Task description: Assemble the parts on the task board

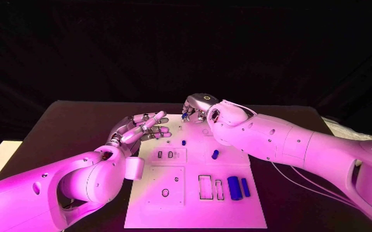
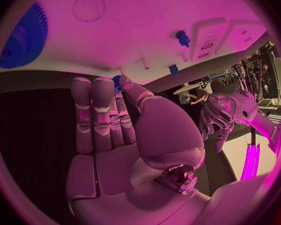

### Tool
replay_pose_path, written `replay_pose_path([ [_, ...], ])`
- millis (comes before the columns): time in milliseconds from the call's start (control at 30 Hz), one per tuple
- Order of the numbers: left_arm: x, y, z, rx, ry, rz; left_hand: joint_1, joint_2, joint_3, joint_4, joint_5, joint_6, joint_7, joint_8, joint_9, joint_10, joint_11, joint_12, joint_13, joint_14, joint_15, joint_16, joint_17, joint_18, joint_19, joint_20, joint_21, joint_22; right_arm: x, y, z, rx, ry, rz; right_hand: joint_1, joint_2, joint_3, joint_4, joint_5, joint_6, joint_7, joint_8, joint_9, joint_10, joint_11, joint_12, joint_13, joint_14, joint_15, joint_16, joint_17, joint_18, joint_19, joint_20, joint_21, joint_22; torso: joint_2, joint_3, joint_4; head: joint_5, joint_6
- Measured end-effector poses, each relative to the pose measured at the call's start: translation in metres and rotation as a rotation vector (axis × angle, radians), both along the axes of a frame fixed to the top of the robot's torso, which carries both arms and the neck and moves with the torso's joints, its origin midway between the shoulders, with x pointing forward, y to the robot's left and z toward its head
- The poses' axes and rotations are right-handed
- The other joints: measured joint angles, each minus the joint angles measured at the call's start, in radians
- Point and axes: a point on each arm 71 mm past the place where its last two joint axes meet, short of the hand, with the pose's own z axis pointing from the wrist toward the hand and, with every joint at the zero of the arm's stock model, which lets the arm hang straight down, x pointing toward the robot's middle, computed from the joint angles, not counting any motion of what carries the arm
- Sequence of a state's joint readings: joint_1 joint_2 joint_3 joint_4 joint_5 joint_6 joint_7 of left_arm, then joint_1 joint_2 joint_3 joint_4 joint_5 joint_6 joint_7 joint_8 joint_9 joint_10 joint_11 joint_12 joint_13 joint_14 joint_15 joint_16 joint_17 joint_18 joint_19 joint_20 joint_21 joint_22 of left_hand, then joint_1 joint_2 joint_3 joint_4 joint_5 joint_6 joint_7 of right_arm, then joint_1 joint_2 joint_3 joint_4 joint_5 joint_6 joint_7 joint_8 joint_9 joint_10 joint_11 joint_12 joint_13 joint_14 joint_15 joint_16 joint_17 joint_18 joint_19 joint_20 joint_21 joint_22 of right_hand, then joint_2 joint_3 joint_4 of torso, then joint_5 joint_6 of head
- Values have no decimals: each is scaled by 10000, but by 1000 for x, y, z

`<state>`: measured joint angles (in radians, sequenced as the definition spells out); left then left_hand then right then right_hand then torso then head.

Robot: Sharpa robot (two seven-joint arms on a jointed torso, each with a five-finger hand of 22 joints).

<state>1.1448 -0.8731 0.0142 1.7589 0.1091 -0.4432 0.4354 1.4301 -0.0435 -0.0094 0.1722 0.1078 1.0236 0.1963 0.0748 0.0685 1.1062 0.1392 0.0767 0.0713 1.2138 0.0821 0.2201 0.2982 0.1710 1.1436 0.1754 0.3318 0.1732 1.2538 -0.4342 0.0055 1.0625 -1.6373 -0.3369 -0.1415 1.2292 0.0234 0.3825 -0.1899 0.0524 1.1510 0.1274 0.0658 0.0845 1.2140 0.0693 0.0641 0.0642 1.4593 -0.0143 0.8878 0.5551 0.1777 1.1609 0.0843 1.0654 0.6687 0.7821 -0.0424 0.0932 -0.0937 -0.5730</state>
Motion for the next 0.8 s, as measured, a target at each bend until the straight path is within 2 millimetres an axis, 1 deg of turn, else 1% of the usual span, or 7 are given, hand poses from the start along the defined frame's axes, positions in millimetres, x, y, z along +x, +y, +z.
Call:
replay_pose_path([
  [233, 0, 0, 0, 0, 7, -8, 0, 0, 0, 0, 0, 0, 0, 0, 0, 0, 0, 0, 0, 0, 0, 0, -1, -1, 0, 0, 0, -1, -1, 2, 1, -27, 39, 99, 0, 0, 0, 0, 1, -11, 8, -1, 2, 0, 0, 0, 0, 0, 0, 0, 0, 0, 0, 0, 0, 10, 2, 1, 14, 1, -22],
  [800, 0, 0, 0, -2, 15, -19, 0, 0, 0, 0, 0, 0, 0, 0, 0, 0, 0, 0, 0, 0, 0, 1, 11, 0, 0, 0, 0, -2, -1, 5, 1, -54, 68, 182, 0, 0, -1, -1, -1, -72, 31, -28, -7, 0, 0, 0, 0, 1, 0, 17, 38, 0, 0, 0, 35, 33, 15, -5, 6, 21, -41],
])
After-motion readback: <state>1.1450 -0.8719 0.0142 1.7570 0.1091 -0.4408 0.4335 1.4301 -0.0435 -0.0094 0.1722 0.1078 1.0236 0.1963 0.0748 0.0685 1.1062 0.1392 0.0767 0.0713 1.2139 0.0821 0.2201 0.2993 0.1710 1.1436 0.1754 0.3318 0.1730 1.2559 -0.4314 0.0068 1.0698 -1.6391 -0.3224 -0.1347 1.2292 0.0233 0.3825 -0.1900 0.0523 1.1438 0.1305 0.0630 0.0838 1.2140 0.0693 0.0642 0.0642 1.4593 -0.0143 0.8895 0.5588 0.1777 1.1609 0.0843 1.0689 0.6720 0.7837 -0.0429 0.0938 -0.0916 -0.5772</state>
